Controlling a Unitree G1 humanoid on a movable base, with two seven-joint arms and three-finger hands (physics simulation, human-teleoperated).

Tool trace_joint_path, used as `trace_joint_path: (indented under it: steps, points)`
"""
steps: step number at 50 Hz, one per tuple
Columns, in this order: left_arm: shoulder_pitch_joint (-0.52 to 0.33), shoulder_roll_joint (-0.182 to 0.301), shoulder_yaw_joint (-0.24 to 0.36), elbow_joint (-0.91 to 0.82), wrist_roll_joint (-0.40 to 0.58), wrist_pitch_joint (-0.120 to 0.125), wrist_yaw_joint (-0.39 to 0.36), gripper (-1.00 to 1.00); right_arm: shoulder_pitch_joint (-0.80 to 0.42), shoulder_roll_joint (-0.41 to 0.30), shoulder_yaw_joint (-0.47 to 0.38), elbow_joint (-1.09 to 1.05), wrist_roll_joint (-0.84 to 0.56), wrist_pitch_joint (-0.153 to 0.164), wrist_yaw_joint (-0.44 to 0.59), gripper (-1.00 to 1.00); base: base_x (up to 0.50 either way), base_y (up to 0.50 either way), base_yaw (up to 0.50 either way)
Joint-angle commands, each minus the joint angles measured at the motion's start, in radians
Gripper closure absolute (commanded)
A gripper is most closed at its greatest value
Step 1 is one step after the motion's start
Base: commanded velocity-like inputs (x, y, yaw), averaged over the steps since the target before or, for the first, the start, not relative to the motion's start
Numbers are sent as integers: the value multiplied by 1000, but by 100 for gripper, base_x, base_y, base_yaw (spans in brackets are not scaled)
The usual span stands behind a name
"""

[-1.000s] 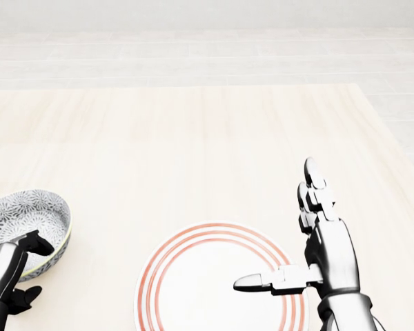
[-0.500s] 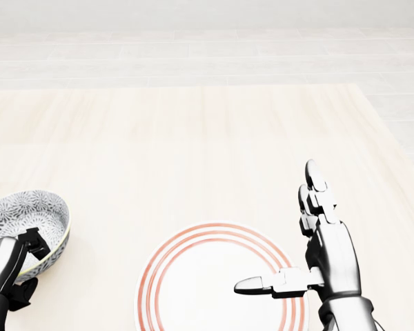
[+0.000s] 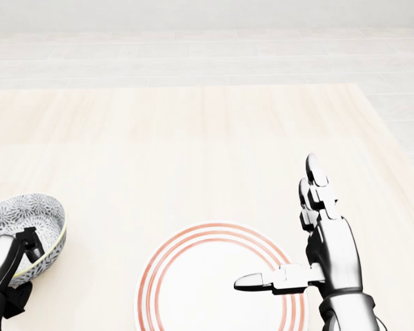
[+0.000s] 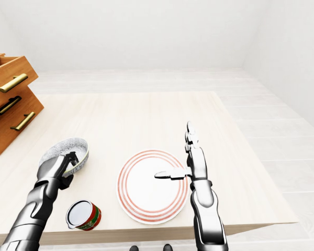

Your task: Put the bowl on the plate.

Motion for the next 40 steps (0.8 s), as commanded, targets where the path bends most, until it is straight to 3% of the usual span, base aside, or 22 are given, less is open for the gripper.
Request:
trace_joint_path:
  steps: [1,16,26,40]
  points:
    - [4,-8,1,-26,0,17,-43,100,-5,-1,-2,-7,0,0,2,-100,0,0,0]
    - [5,-8,24,-173,30,58,-115,100,6,2,-2,14,3,0,0,-100,0,0,0]
    - [2,-21,45,-248,30,63,-146,100,23,2,-5,9,12,0,3,-100,0,0,0]
    - [-27,-25,40,-317,67,91,-178,100,39,3,-4,-6,13,0,0,-100,0,0,0]
